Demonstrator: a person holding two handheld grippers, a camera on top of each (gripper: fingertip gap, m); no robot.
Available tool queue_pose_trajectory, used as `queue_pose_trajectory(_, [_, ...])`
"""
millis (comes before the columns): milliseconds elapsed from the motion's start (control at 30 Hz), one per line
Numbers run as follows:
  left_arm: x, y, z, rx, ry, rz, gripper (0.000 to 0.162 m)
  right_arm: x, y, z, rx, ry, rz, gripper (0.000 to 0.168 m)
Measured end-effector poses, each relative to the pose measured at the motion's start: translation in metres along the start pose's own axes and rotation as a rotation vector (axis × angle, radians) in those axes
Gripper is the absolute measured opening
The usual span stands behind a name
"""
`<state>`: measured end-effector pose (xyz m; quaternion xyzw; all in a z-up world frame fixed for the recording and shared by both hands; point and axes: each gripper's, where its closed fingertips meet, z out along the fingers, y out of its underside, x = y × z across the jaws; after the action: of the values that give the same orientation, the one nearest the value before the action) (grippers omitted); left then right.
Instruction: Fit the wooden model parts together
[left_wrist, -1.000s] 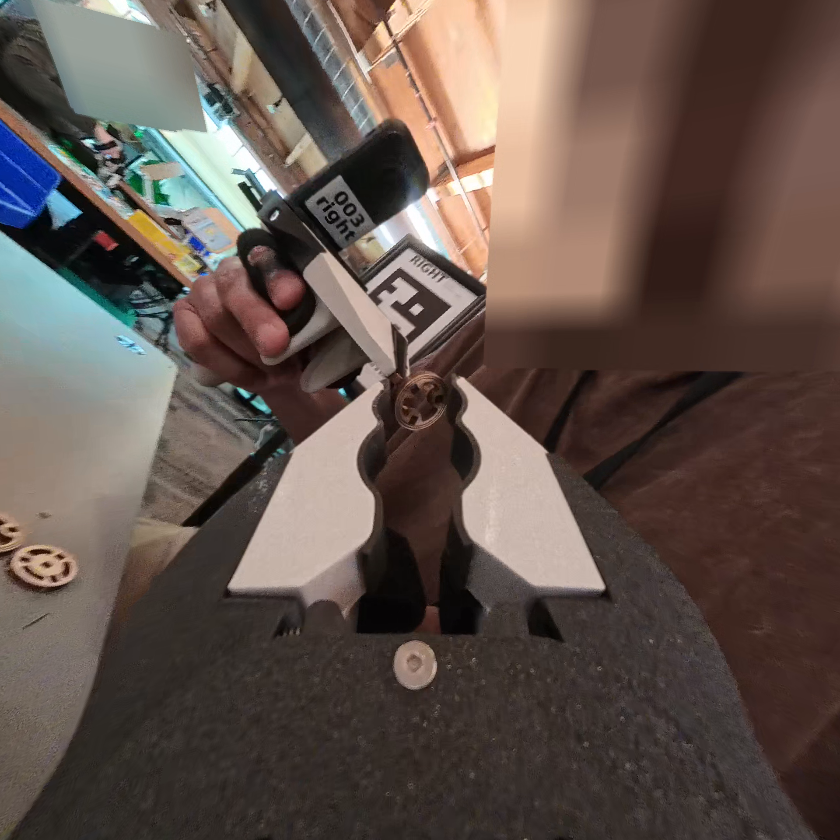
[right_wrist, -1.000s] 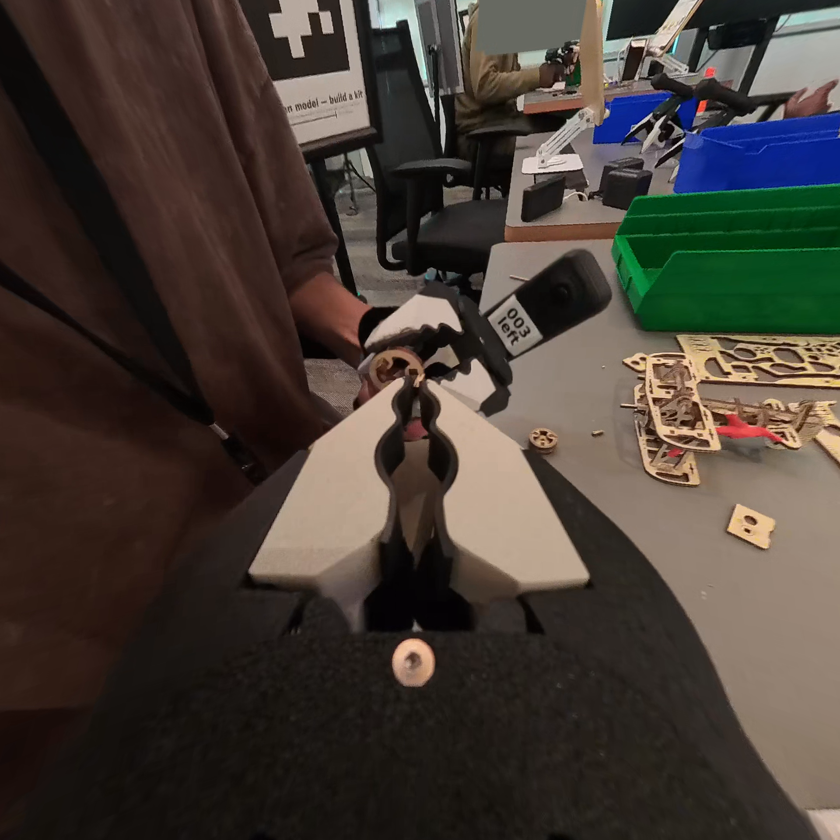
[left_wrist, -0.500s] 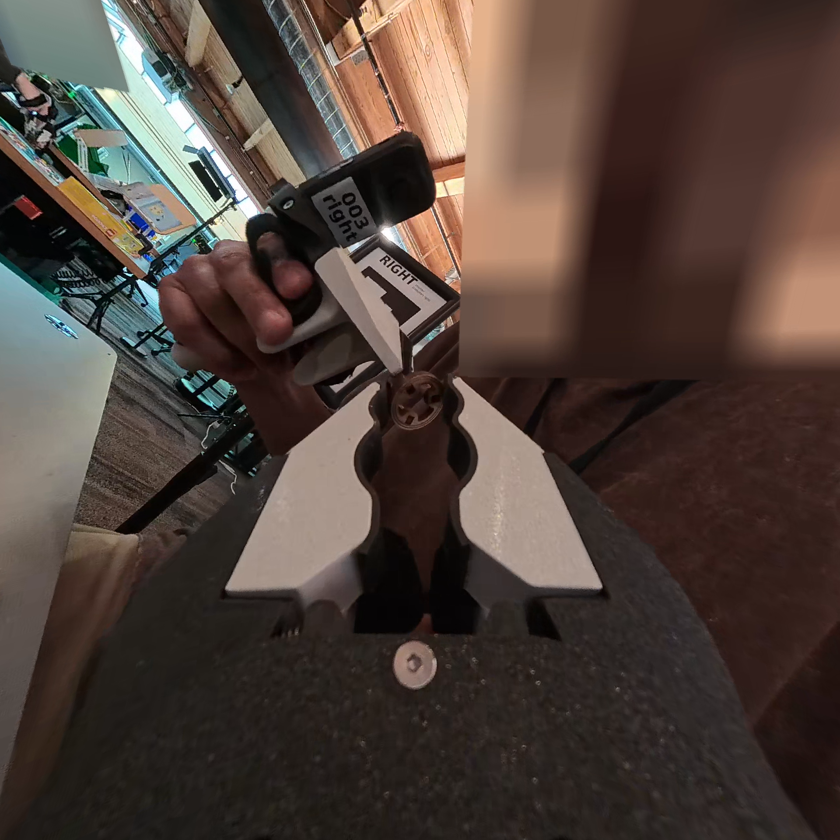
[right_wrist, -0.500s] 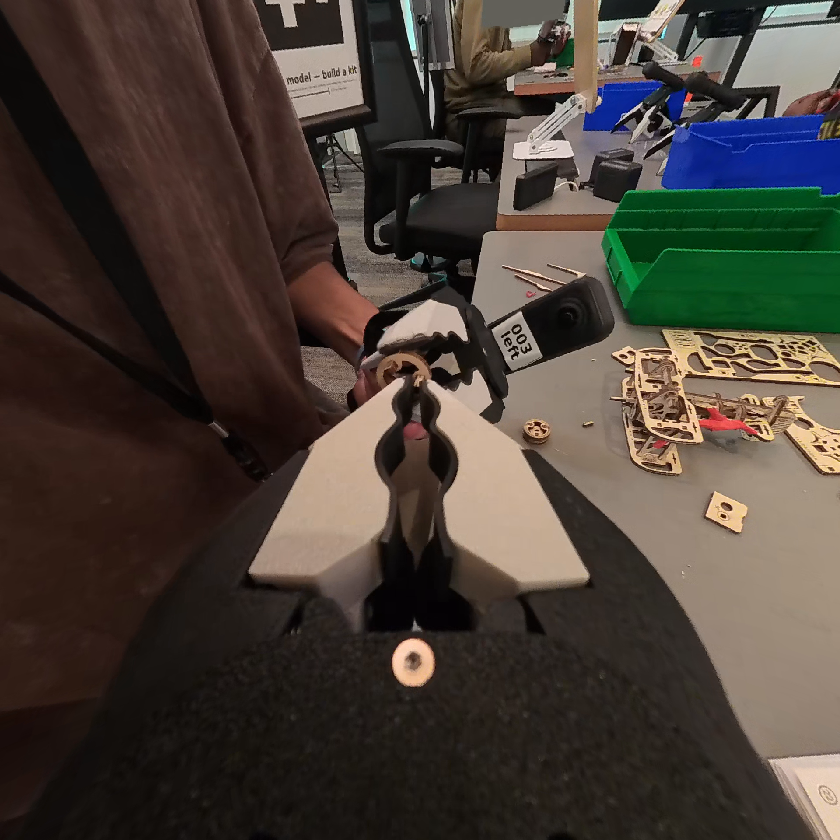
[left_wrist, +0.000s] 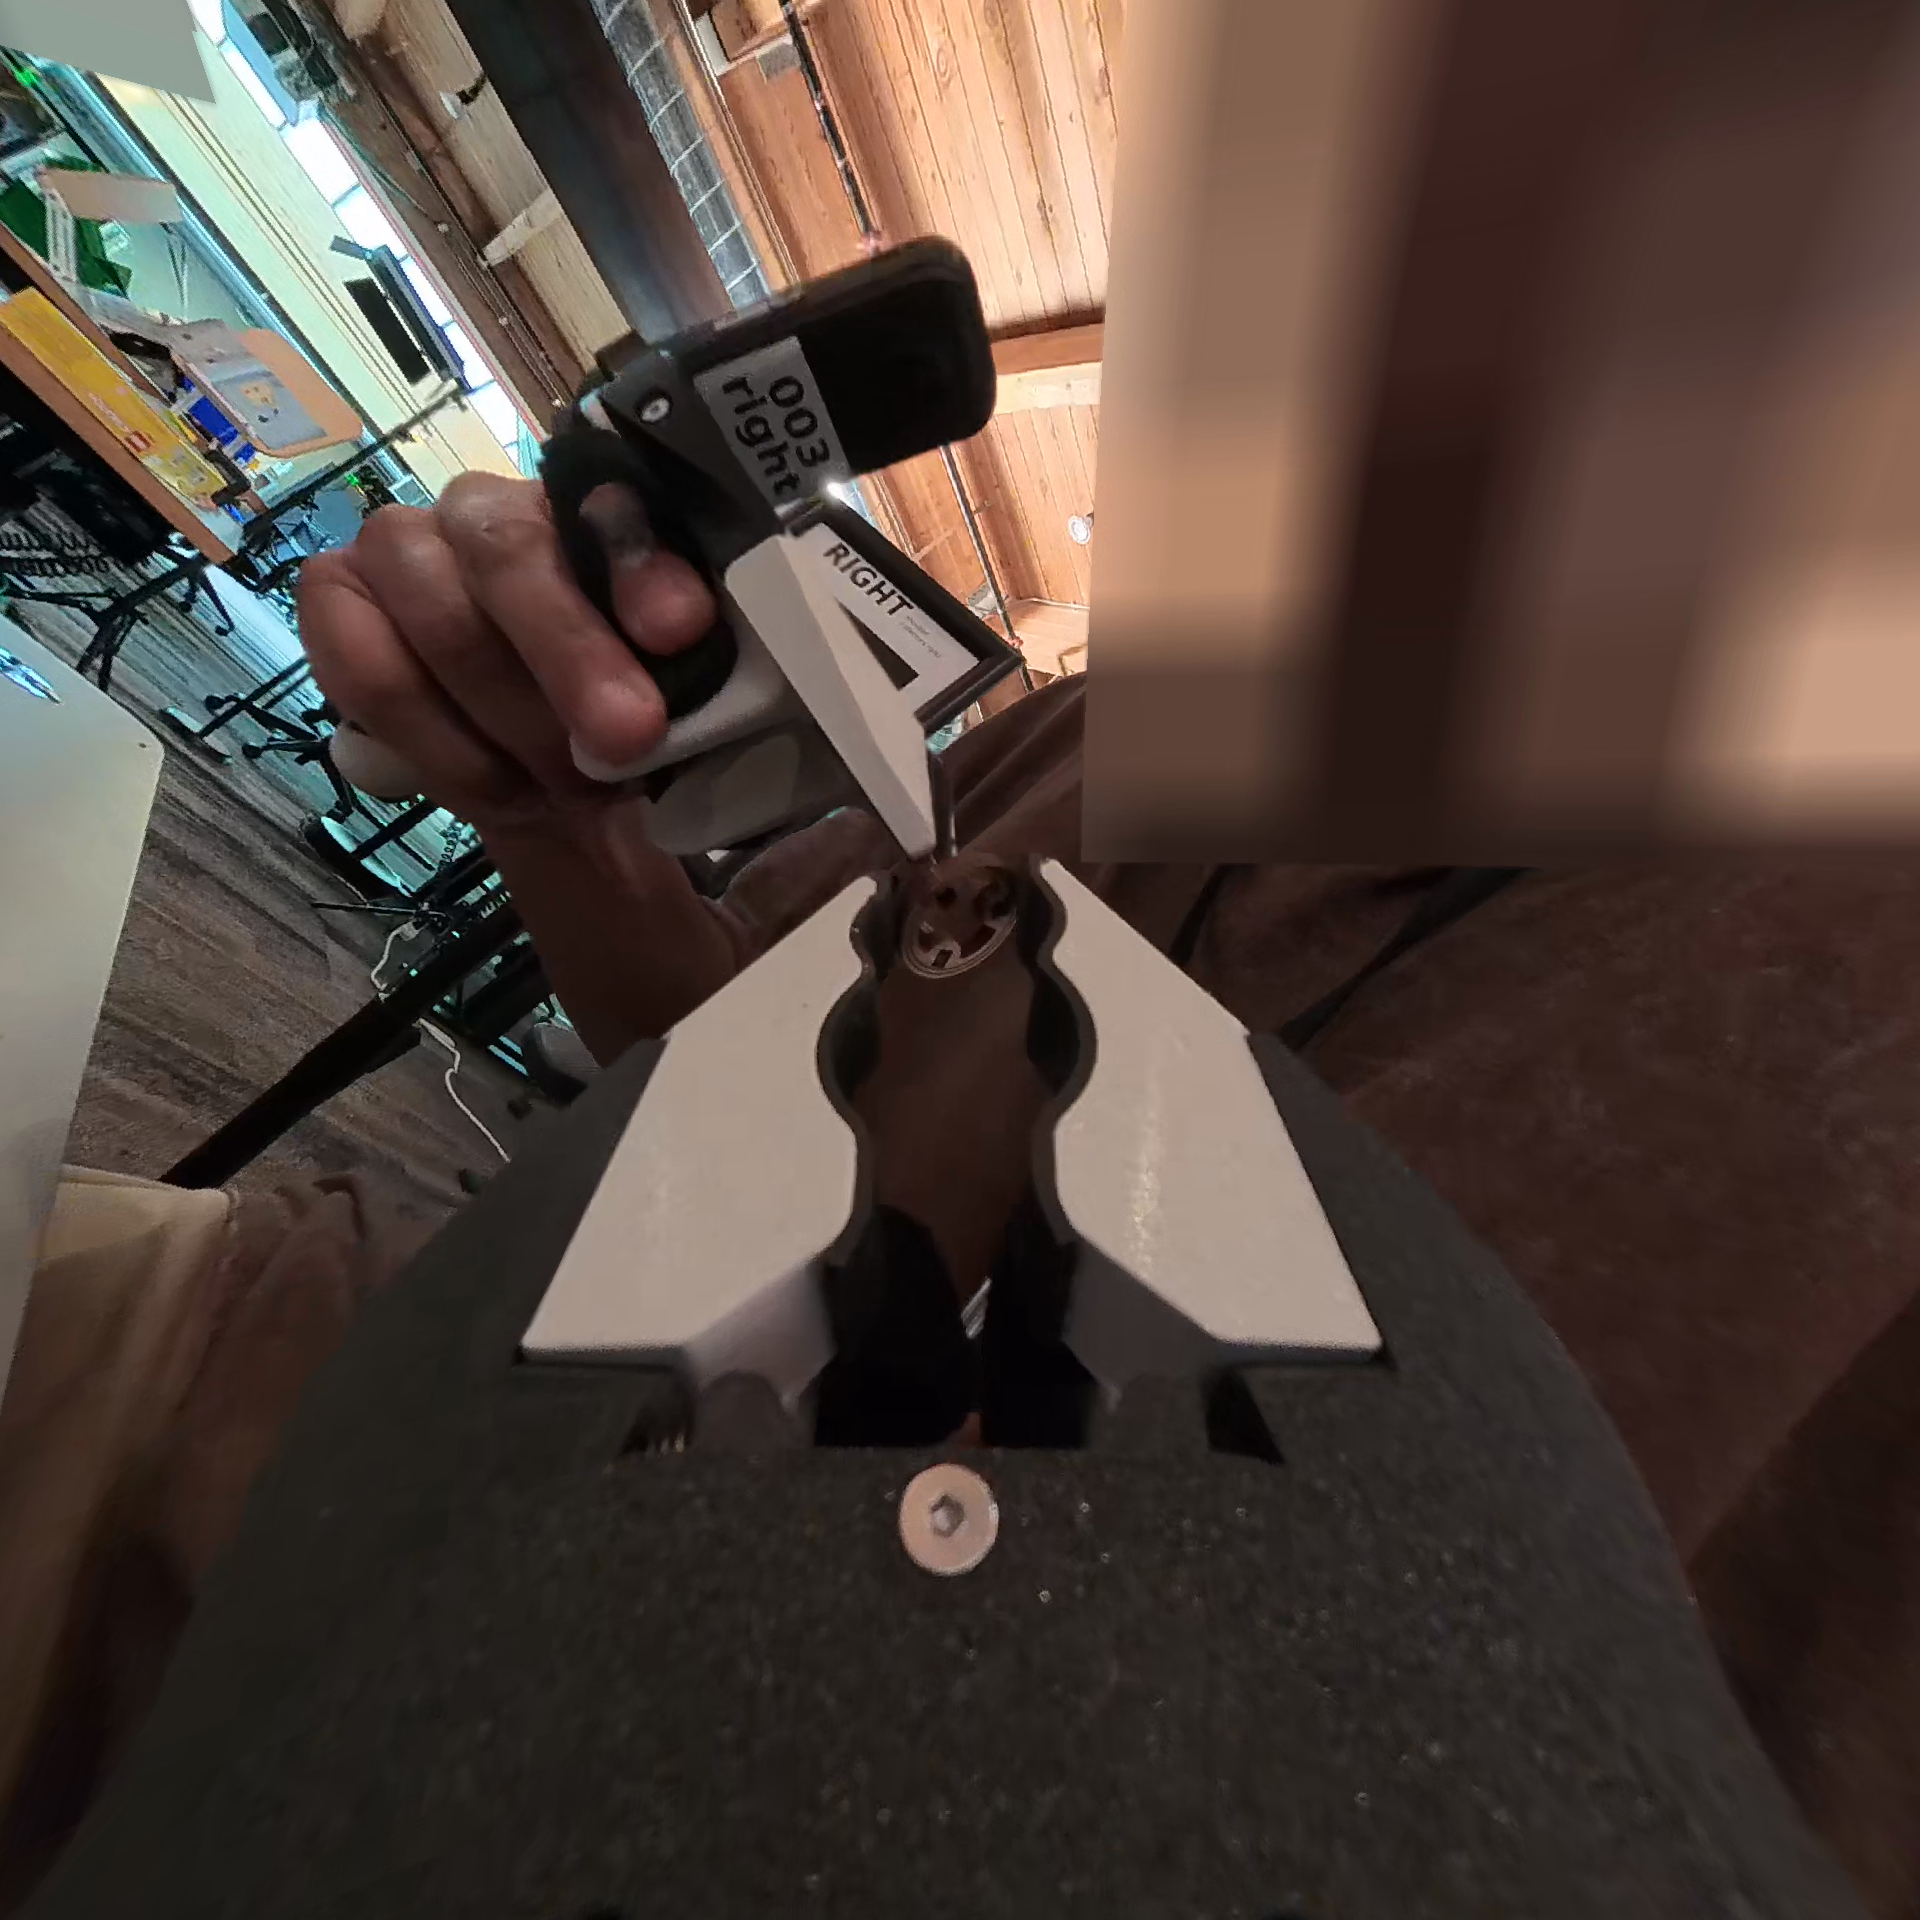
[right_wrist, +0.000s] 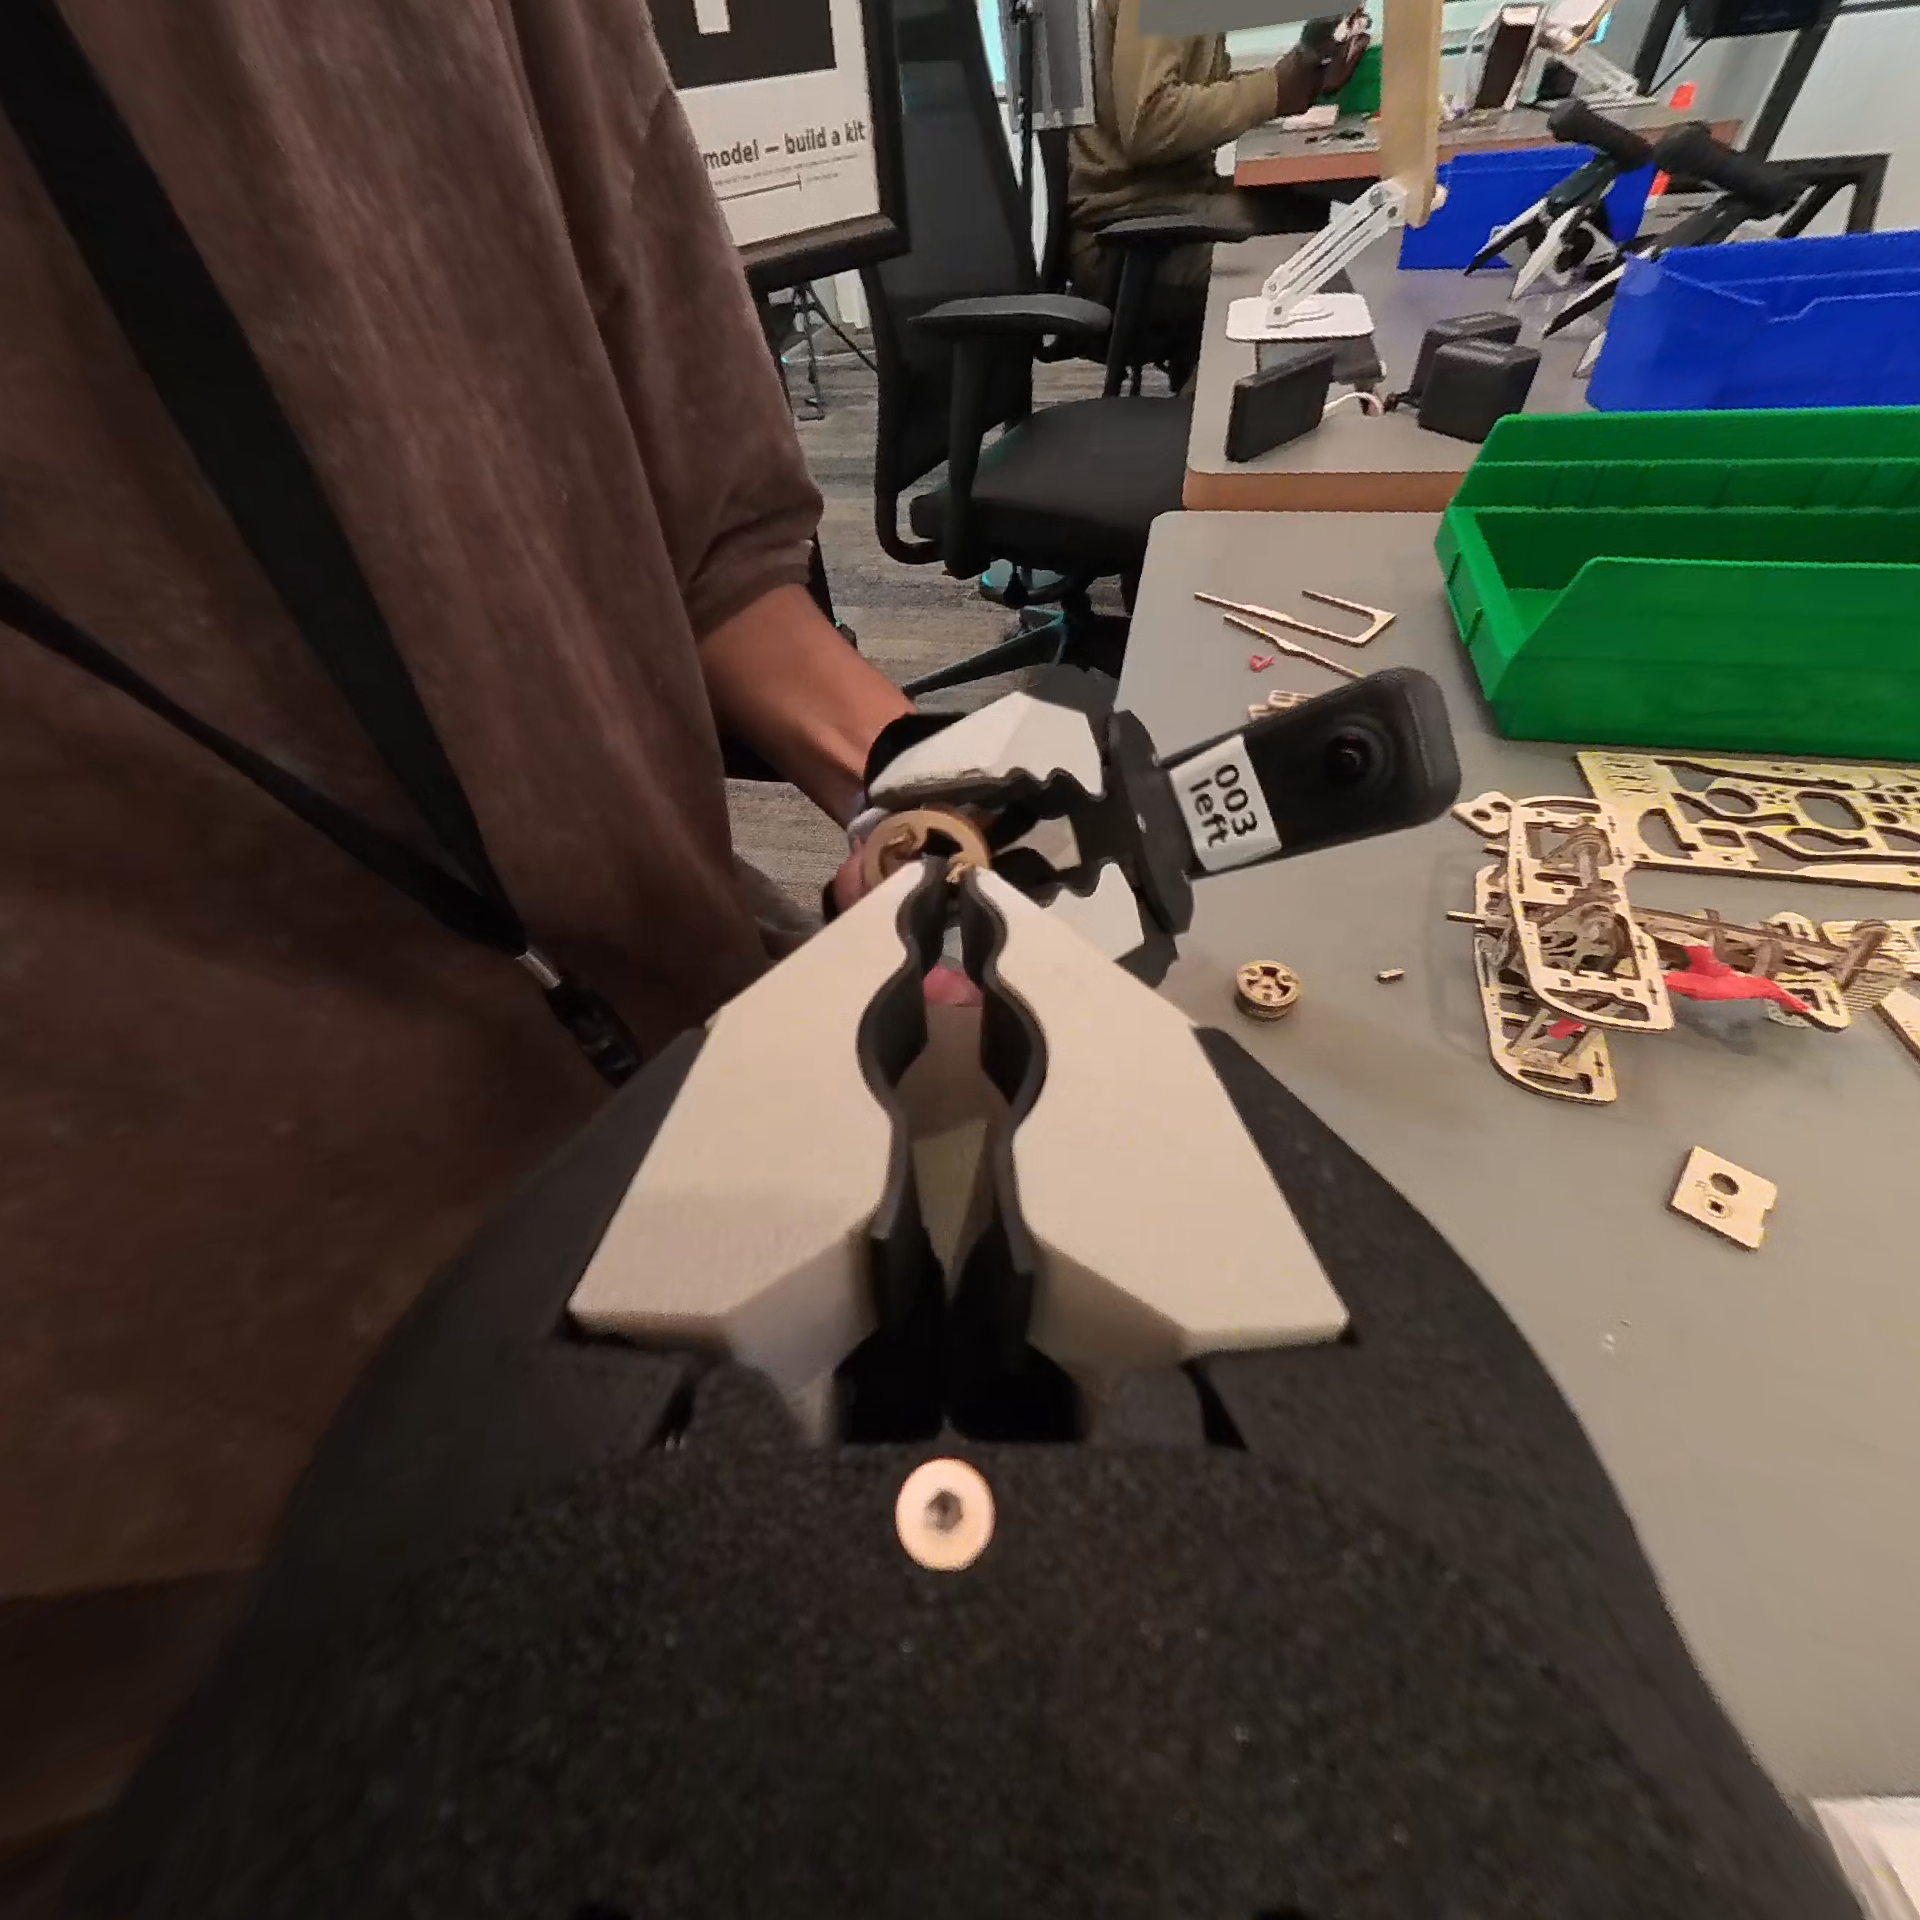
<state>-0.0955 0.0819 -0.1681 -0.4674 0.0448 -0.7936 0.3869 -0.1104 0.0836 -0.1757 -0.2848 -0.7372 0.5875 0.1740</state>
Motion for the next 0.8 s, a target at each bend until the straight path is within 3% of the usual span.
queue_pose_trajectory(367, [-0.005,0.037,0.009,-0.235,-0.022,-0.02,0.019,-0.029,0.012,0.003,0.037,-0.29,0.155,0.003])
queue_pose_trajectory(667, [-0.007,0.029,0.009,-0.196,-0.036,-0.011,0.019,-0.022,0.016,-0.001,0.084,-0.241,0.177,0.002])
queue_pose_trajectory(800, [-0.023,0.024,0.003,-0.227,-0.177,0.082,0.02,-0.011,0.023,-0.009,0.069,-0.187,0.194,0.002])
